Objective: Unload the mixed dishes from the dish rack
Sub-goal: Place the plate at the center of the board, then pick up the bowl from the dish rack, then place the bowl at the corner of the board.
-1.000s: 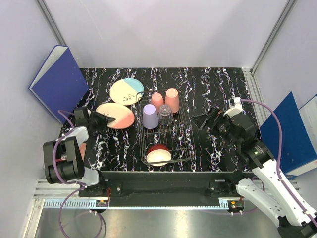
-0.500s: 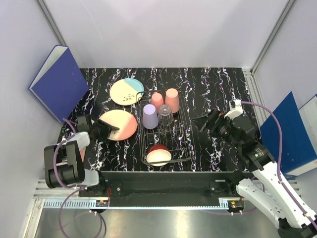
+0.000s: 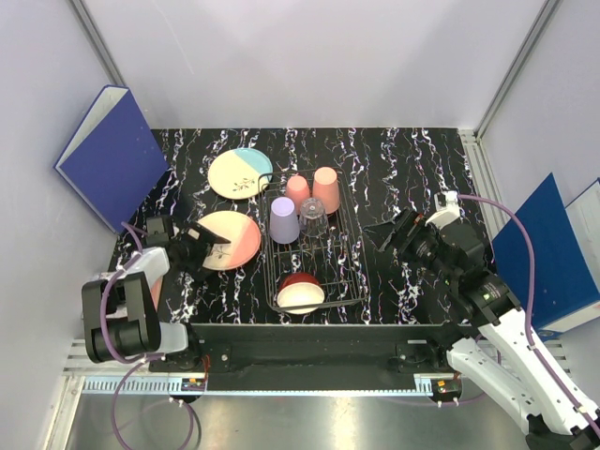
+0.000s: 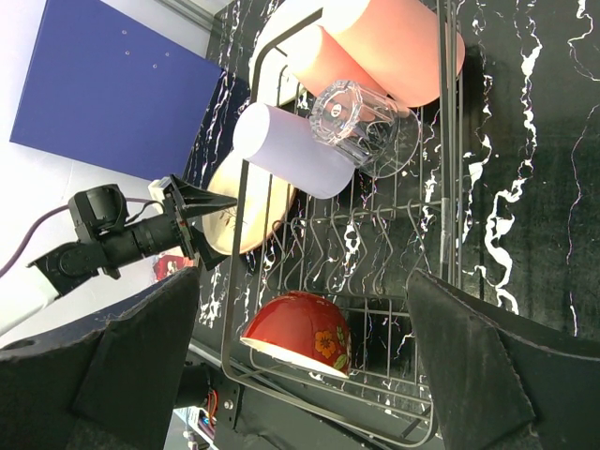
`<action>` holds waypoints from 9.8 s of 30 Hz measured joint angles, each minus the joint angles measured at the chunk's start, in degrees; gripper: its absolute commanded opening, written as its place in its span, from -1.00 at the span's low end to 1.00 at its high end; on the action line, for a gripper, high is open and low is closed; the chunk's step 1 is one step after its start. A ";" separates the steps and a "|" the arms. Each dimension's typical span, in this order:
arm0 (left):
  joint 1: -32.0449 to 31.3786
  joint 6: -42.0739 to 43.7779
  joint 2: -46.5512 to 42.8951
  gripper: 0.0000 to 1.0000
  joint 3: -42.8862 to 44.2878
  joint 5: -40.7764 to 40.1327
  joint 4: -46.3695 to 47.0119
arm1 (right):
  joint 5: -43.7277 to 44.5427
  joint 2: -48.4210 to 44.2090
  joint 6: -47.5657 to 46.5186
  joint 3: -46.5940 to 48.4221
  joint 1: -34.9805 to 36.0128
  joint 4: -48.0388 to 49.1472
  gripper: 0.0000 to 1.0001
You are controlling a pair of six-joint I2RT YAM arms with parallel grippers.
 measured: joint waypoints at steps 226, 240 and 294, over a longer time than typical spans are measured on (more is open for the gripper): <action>-82.12 70.77 -19.96 -1.00 4.20 -53.16 0.22 | 10.05 29.35 -6.93 -1.92 13.29 -0.42 -1.00; -89.18 79.52 -18.45 -1.00 1.68 -61.35 13.53 | 8.98 28.13 -4.20 -2.64 13.66 1.70 -1.00; -62.23 24.13 -5.01 -1.00 51.06 -42.16 -28.00 | 24.65 10.16 -5.60 20.09 13.68 -21.86 0.46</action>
